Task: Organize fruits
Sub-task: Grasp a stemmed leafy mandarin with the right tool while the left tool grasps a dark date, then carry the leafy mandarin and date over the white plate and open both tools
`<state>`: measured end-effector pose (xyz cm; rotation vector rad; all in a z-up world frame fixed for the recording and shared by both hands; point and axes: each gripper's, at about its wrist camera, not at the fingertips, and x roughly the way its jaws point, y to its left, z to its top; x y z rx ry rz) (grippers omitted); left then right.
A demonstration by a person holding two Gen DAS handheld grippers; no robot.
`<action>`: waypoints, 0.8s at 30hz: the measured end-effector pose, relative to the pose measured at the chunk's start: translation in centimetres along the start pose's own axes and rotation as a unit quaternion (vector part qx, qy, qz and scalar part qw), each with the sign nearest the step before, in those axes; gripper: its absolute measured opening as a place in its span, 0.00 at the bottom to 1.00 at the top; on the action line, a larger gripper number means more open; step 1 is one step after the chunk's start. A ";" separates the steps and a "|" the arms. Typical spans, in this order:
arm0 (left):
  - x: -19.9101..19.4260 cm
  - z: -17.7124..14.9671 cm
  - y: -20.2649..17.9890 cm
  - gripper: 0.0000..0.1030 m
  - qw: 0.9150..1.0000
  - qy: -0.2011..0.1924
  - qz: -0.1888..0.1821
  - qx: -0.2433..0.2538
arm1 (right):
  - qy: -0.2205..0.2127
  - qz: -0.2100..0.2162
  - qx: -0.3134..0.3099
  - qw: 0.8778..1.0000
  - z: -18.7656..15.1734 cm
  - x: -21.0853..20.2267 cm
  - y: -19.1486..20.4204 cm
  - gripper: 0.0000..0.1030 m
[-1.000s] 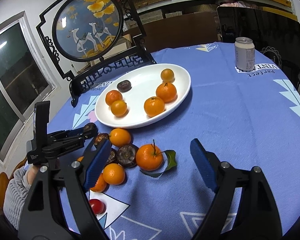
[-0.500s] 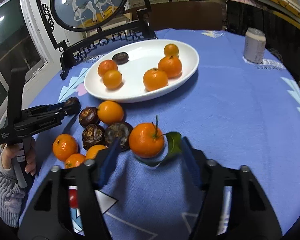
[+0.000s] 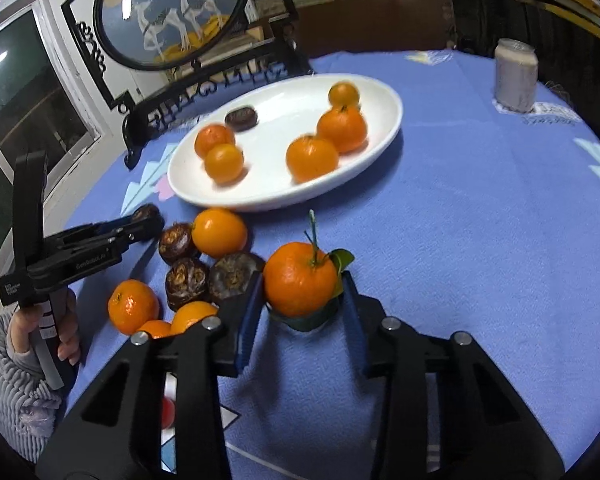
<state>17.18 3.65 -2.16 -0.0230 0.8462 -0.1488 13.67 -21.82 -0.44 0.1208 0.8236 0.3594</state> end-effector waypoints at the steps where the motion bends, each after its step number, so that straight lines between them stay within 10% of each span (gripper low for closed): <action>1: -0.4 -0.1 -0.1 0.41 1.000 -0.005 0.001 0.000 | -0.011 -0.005 0.001 1.000 0.2 -0.7 -0.1 0.38; 11: -4.5 4.6 -1.6 0.41 0.998 -0.063 -0.015 0.008 | -0.086 -0.015 0.018 0.996 4.1 -4.7 -1.1 0.38; 24: 4.5 12.7 -5.3 0.42 0.999 -0.015 -0.032 0.021 | -0.055 -0.016 -0.030 0.998 12.7 4.7 0.8 0.41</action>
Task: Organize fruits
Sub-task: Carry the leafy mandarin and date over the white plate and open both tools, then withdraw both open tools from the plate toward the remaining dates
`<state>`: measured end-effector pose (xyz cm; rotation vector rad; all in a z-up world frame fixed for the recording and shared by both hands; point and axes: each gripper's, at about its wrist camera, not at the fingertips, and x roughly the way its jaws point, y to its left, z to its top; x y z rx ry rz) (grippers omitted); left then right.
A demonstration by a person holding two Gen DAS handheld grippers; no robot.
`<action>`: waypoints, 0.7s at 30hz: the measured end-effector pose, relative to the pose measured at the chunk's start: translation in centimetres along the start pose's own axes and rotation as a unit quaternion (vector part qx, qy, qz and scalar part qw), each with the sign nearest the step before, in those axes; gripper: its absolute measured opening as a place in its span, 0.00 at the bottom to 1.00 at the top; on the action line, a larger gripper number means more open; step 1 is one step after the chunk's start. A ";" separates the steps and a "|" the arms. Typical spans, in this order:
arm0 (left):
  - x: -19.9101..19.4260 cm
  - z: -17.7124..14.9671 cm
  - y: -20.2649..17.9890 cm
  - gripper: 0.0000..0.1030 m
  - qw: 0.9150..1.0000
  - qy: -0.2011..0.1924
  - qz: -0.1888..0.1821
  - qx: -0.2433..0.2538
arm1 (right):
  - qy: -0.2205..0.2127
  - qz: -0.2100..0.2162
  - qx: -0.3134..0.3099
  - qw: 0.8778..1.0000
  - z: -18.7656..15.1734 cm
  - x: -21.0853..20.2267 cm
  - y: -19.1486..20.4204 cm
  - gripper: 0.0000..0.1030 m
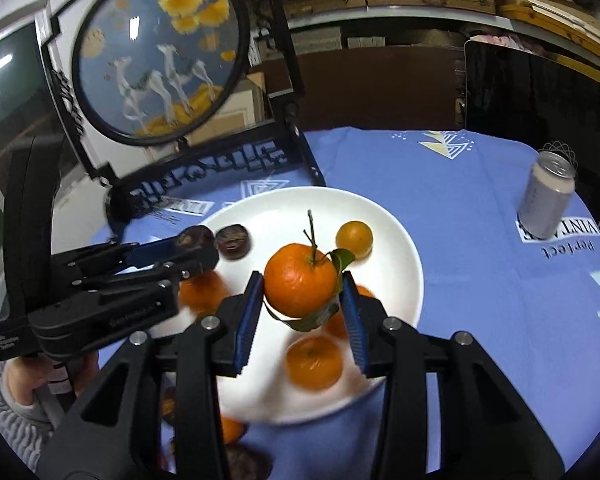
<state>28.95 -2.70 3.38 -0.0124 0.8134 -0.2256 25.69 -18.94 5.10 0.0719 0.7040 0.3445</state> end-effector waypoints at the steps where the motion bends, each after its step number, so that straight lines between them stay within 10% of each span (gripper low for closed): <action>1: 1.0 0.2 0.1 0.43 1.000 0.007 0.001 -0.003 | 0.003 -0.002 0.000 1.000 0.1 0.6 -0.2 0.45; 3: 1.7 0.2 0.4 0.43 1.000 0.014 -0.001 -0.009 | -0.001 0.012 0.012 1.000 0.4 1.2 -0.9 0.59; 11: -2.7 -1.2 2.2 0.59 0.999 -0.027 0.000 -0.035 | -0.018 0.034 0.045 0.998 -0.2 -1.7 -1.7 0.62; 21: -7.5 -10.2 3.4 0.63 0.999 -0.013 0.011 -0.050 | -0.018 0.041 0.023 0.999 -7.3 -8.4 1.4 0.71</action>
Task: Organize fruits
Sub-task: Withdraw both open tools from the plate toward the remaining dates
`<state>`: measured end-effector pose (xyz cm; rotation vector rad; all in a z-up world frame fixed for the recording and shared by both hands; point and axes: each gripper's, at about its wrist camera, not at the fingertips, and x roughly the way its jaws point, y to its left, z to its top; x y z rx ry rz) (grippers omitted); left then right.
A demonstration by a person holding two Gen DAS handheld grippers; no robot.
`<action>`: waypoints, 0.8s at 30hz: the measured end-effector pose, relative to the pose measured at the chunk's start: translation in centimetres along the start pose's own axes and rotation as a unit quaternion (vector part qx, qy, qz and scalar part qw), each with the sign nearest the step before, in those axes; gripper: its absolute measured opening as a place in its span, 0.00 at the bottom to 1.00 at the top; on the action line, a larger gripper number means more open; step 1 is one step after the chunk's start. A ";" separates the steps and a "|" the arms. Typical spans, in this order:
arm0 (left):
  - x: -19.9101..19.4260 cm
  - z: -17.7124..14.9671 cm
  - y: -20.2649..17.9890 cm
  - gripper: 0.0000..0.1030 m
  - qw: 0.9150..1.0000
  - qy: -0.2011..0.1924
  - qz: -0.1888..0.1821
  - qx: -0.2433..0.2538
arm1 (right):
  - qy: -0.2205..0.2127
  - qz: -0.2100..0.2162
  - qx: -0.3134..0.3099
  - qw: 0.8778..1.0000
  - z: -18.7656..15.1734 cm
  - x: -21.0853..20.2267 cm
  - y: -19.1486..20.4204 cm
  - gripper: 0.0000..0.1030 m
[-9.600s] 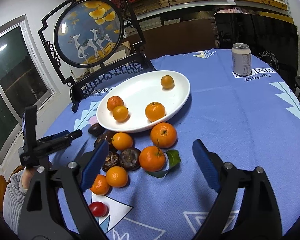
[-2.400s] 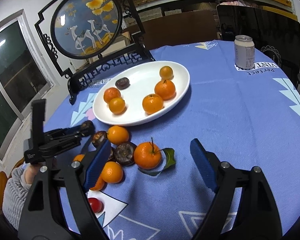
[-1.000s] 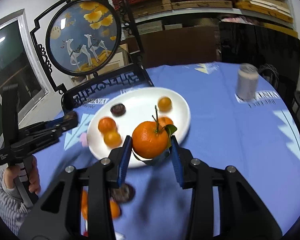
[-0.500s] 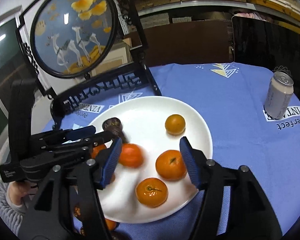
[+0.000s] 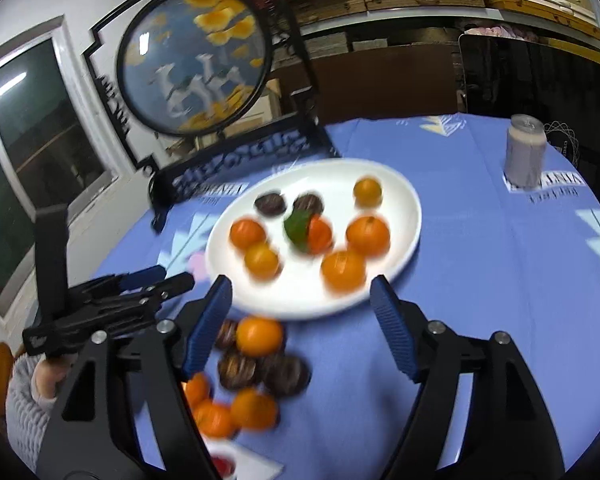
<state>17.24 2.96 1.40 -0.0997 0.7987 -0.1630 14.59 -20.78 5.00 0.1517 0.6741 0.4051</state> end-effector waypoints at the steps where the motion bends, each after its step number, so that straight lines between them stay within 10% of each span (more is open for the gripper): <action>1: -0.1 -0.7 -0.1 0.63 1.000 0.003 0.002 0.005 | 0.001 -0.002 -0.004 1.000 -0.8 -0.4 0.2 0.72; 24: 2.4 -2.4 -3.5 0.71 0.995 0.034 -0.011 0.097 | 0.014 0.008 0.017 1.000 -2.6 -1.4 -0.4 0.79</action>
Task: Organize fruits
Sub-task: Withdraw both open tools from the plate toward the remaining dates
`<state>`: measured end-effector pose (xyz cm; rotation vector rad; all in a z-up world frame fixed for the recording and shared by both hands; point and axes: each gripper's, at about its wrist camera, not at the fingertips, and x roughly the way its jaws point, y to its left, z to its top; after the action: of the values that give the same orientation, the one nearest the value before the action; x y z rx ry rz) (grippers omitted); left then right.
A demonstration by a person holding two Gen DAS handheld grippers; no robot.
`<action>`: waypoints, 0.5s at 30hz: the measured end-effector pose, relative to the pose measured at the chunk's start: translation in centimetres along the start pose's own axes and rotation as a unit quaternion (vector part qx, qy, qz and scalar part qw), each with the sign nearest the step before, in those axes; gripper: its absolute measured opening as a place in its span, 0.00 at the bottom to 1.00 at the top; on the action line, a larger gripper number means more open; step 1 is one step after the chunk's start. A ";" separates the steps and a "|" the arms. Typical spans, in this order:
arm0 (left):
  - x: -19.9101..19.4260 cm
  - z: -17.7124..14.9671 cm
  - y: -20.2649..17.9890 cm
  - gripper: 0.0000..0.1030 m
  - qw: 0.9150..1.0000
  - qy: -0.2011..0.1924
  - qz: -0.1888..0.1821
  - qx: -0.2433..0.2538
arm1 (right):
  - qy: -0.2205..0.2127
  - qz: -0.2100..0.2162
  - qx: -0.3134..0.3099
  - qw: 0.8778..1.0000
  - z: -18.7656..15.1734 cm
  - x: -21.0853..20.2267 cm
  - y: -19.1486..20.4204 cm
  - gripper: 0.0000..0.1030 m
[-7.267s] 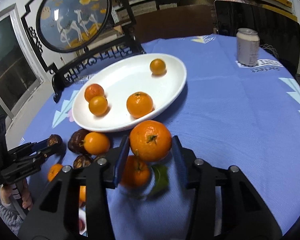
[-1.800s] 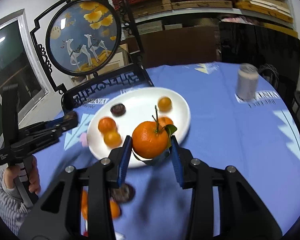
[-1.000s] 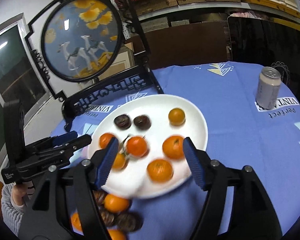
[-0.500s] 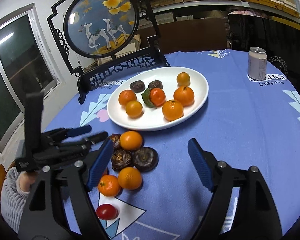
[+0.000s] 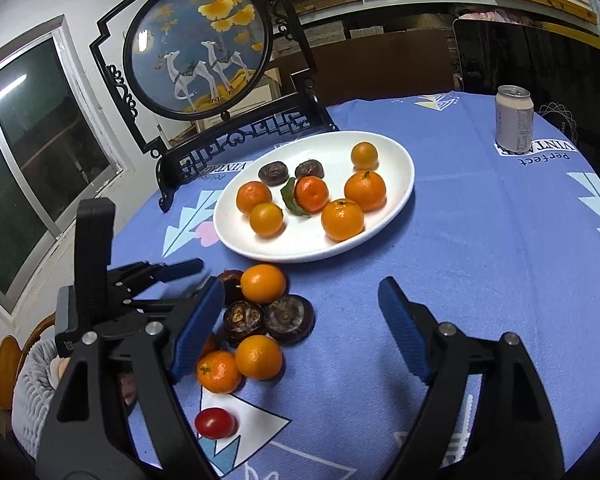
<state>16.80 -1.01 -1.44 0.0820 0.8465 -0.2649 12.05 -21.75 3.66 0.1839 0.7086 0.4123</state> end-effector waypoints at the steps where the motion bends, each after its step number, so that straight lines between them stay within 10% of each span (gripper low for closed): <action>1: -0.2 -0.2 0.7 0.72 1.000 -0.002 0.012 -0.004 | 0.000 -0.001 0.001 1.000 0.0 0.0 -0.1 0.79; 7: -1.4 -0.9 5.2 0.75 0.996 -0.004 0.031 -0.084 | 0.002 -0.002 0.009 1.000 0.1 0.1 -0.6 0.79; 15: -0.2 -1.3 2.8 0.75 0.999 0.010 0.037 -0.035 | 0.017 0.003 0.007 1.000 -0.3 0.9 -0.6 0.79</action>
<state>16.39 1.95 -2.24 0.0494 0.8701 -0.1655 12.64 -21.89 2.74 0.1926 0.7454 0.4166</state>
